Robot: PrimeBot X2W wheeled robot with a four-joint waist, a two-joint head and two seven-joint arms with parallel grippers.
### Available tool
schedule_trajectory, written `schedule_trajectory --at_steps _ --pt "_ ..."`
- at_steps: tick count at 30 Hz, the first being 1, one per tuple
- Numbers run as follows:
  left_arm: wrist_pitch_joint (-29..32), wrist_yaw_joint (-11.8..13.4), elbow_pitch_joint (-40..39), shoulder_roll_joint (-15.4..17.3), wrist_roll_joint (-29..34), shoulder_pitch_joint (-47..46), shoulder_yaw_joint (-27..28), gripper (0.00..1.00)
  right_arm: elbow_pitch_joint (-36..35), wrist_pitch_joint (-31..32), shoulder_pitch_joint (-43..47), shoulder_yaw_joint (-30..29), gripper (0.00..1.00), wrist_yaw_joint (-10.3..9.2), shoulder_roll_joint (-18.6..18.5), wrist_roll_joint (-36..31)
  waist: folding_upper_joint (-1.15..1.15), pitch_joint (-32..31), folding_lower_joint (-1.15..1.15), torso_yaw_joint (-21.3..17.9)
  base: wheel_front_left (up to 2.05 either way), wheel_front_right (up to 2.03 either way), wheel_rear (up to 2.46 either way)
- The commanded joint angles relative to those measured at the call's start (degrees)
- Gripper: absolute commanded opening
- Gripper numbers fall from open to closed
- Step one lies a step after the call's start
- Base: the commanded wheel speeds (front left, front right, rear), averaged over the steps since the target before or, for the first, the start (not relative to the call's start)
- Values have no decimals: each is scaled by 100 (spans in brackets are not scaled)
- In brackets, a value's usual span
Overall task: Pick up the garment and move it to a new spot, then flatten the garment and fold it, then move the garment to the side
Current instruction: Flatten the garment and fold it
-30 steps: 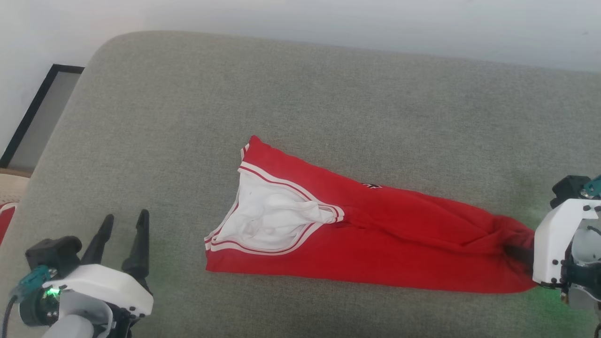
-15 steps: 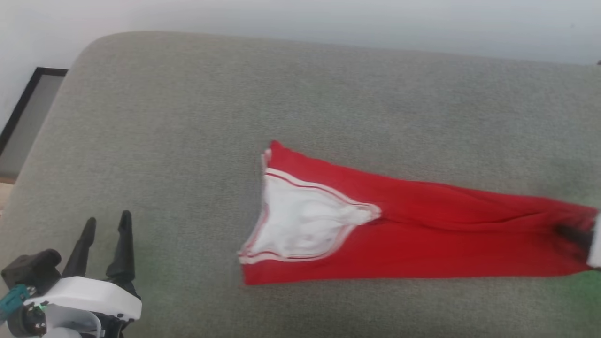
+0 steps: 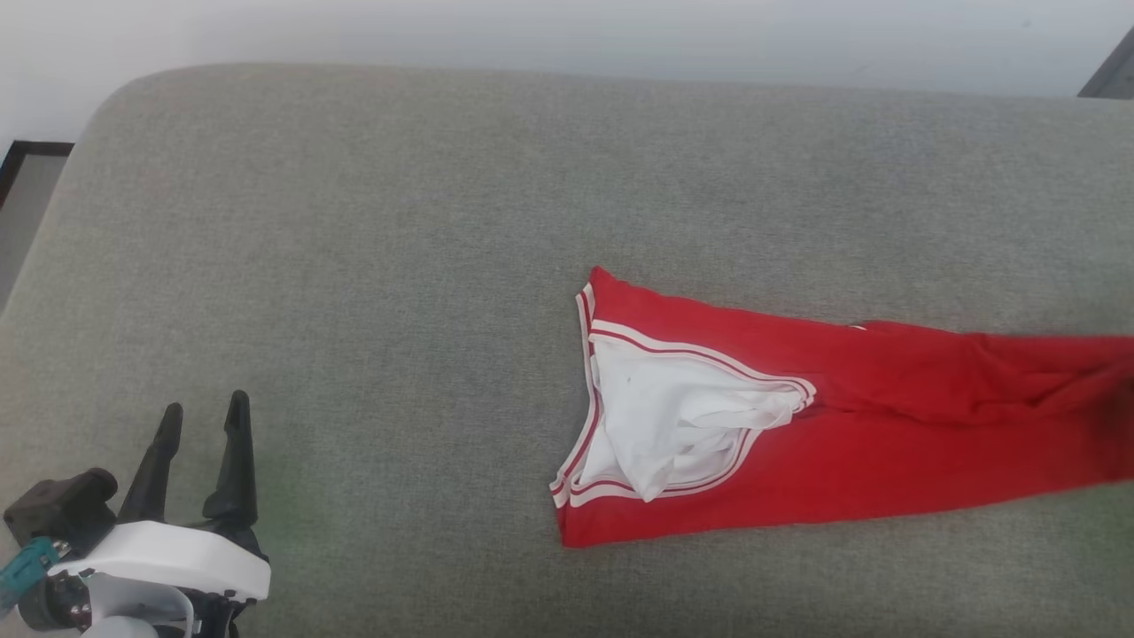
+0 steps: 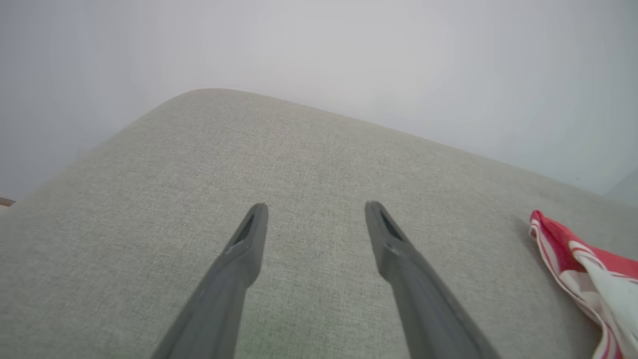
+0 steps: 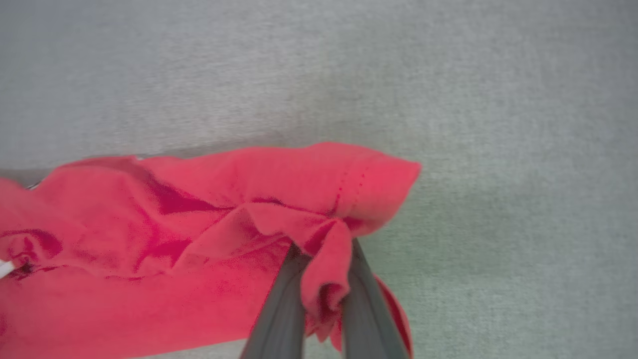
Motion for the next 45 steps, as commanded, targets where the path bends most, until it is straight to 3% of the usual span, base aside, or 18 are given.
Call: schedule_trajectory --at_steps 1,10,16,23,34,36,37,38,45 --pt "-22 -33 -7 -23 76 51 55 100 -249 55 2 53 0 -5 124 99 0 -22 0 -34 0 0 0" --pt "-22 -91 -67 -133 150 139 136 100 -1993 606 240 741 0 -3 747 215 0 -148 0 -56 0 0 0" --pt "-19 -155 -51 -194 148 10 45 100 -2496 819 194 1226 0 -3 1178 133 0 -192 0 119 0 0 0" --pt "13 -241 88 -283 167 -183 -127 100 -2339 807 -139 1858 0 -3 1637 10 0 -238 0 486 0 0 0" --pt "1 -352 304 -402 185 -310 -257 100 -1407 411 -639 2569 0 -3 2054 41 0 -300 0 874 0 0 0" --pt "-2 -371 328 -418 184 -322 -258 100 -1286 322 -710 2629 42 -3 2042 57 0 -318 0 895 0 0 0" --pt "-3 -379 336 -420 168 -318 -239 100 -1269 263 -745 2646 78 -3 2038 64 0 -331 0 896 0 0 0" --pt "-5 -390 341 -423 134 -301 -205 100 -1240 222 -760 2657 100 -3 2034 92 0 -345 0 888 0 0 0" --pt "-12 -410 316 -364 72 -132 -31 100 -1443 -37 -691 2507 100 -4 1788 258 0 -436 0 659 0 0 0"
